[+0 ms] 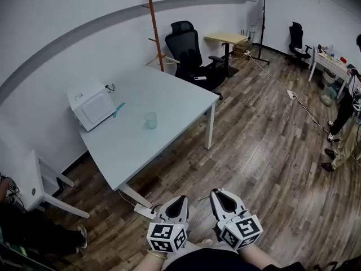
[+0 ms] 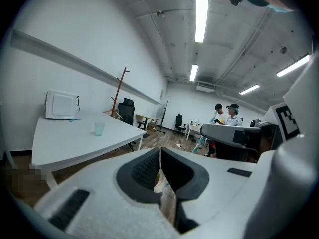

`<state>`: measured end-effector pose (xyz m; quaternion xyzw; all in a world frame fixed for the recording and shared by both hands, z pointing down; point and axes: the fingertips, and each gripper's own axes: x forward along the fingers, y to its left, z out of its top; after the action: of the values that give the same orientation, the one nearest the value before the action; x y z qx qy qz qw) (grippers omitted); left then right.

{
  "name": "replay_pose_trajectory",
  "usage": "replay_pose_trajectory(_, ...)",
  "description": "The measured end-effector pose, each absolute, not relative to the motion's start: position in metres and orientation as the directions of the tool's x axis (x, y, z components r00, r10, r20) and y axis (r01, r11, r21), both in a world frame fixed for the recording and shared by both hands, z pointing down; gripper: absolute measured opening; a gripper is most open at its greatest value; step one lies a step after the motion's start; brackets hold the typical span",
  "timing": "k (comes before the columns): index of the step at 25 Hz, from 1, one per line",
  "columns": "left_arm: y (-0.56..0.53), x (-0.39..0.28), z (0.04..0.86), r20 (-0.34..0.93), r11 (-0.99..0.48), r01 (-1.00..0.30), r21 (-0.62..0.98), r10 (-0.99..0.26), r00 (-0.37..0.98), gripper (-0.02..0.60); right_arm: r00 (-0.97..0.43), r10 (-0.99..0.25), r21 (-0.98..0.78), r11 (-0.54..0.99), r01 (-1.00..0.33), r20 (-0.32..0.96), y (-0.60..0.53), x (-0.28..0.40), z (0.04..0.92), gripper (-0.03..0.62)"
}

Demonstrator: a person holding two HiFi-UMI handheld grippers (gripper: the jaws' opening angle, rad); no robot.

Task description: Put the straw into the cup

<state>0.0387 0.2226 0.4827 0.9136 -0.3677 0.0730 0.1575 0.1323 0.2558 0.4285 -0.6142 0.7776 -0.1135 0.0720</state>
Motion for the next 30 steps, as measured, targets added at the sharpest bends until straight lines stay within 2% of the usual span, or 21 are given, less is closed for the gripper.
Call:
replay_pose_trajectory(16, 0.244, 0.041, 0.488, 0.255, -0.608, -0.756, 0.244, -0.712, 0.654, 0.017, -0.316, -0.949, -0.263, 0.303, -0.916, 0.009, 0.269, 0.141, 0.431, 0.04)
replay_pose_trajectory(30, 0.2, 0.03, 0.488, 0.276, -0.567, -0.787, 0.244, -0.737, 0.616, 0.017, -0.342, -0.939, -0.259, 0.325, -0.91, 0.025, 0.22, 0.133, 0.431, 0.04)
